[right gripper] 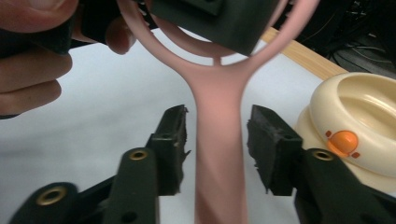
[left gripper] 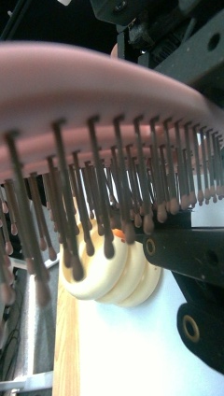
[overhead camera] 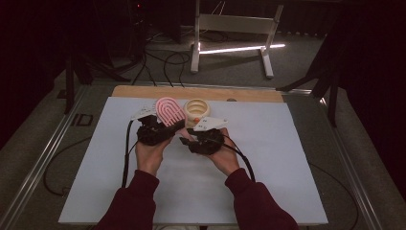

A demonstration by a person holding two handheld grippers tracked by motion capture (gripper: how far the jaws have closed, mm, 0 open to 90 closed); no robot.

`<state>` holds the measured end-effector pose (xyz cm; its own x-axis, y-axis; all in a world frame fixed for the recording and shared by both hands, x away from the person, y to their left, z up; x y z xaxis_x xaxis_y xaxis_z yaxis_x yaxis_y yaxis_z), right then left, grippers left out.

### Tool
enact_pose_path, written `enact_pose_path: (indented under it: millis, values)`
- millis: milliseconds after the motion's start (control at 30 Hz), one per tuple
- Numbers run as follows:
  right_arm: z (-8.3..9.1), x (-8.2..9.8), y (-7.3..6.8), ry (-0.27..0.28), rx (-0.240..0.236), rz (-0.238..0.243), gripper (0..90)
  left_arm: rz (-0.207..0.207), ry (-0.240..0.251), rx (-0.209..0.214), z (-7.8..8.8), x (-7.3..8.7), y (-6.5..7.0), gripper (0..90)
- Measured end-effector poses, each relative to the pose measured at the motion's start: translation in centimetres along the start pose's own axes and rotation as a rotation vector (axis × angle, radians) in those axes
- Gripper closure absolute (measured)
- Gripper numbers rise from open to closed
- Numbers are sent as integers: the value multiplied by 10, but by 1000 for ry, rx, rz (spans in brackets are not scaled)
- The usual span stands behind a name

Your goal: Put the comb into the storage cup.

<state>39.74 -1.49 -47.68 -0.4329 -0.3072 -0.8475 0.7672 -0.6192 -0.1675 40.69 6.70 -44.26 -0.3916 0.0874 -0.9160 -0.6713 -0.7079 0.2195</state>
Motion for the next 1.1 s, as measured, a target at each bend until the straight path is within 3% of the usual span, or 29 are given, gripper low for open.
enact_pose_path:
  millis: [267,300,333,433,467,500,600,1100]
  values:
    - [2,0,2,-3,5,-21,376,-7,9,-17,4,-2,-3,646]
    - [2,0,3,0,9,-29,343,-12,7,-23,4,-2,-4,646]
    - [4,0,7,1,20,-49,244,-12,7,-24,4,-2,-4,646]
    - [4,0,8,0,25,-60,205,-13,5,-27,5,-2,-4,645]
    - [5,1,13,-9,44,-76,104,-12,6,-30,5,-3,-5,646]
    - [6,2,14,-6,48,-86,89,-11,7,-33,5,-3,-6,646]
    - [10,2,18,8,47,-112,80,-10,9,-34,6,-4,-7,645]
    - [22,14,32,24,78,-100,79,-19,7,-47,7,-7,-9,646]
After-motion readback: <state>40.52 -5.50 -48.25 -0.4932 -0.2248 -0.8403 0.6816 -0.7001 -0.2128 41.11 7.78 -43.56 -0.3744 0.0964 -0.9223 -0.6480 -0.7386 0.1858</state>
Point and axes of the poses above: each handheld gripper's, and its own axes: z roughly backward along the jaws, x roughly out of its underside, y roughly to its right, the point moved 9 cm from there along -z, roughly forward along the jaws, and after that the axes turned 13 degrees about -z, right-handed, at the moved point
